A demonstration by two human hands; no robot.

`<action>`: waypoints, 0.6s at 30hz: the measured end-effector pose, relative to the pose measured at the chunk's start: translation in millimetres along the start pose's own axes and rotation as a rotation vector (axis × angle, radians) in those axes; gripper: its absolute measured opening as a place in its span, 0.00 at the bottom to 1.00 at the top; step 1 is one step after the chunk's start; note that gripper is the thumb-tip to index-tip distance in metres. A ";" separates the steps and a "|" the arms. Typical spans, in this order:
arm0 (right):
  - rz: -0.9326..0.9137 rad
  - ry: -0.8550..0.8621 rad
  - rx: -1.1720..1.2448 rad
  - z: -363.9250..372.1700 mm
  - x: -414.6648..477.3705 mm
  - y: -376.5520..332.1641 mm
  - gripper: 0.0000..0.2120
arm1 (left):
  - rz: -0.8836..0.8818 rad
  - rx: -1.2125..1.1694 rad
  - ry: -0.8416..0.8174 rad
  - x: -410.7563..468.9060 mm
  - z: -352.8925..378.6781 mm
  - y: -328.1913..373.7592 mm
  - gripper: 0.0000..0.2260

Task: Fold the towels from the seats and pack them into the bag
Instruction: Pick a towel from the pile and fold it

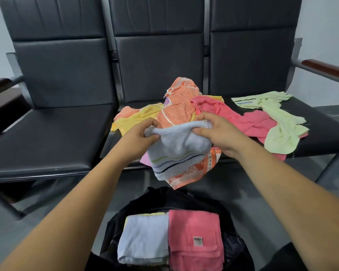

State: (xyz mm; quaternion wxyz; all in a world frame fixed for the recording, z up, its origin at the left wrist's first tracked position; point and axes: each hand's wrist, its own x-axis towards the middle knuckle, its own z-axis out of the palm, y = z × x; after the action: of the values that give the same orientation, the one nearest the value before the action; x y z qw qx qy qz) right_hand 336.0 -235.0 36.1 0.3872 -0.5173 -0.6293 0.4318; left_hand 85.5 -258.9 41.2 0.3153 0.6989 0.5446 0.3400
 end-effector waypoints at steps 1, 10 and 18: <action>0.004 0.010 0.022 0.0 -1.0 -1.0 0.07 | -0.021 -0.049 0.006 0.2 -0.7 -0.3 0.05; 0.169 0.056 0.550 -6.2 -3.5 -9.0 0.13 | -0.236 -0.647 0.091 0.2 -1.4 8.4 0.08; 0.037 -0.036 0.109 -10.6 -2.3 -8.9 0.22 | -0.013 -0.087 -0.006 -6.4 -12.0 7.2 0.14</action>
State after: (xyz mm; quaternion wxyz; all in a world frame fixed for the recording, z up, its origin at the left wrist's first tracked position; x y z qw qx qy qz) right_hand 343.5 -236.6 47.8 0.3955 -0.4990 -0.6020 0.4818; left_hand 78.4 -265.9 53.1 0.3490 0.6821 0.5328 0.3593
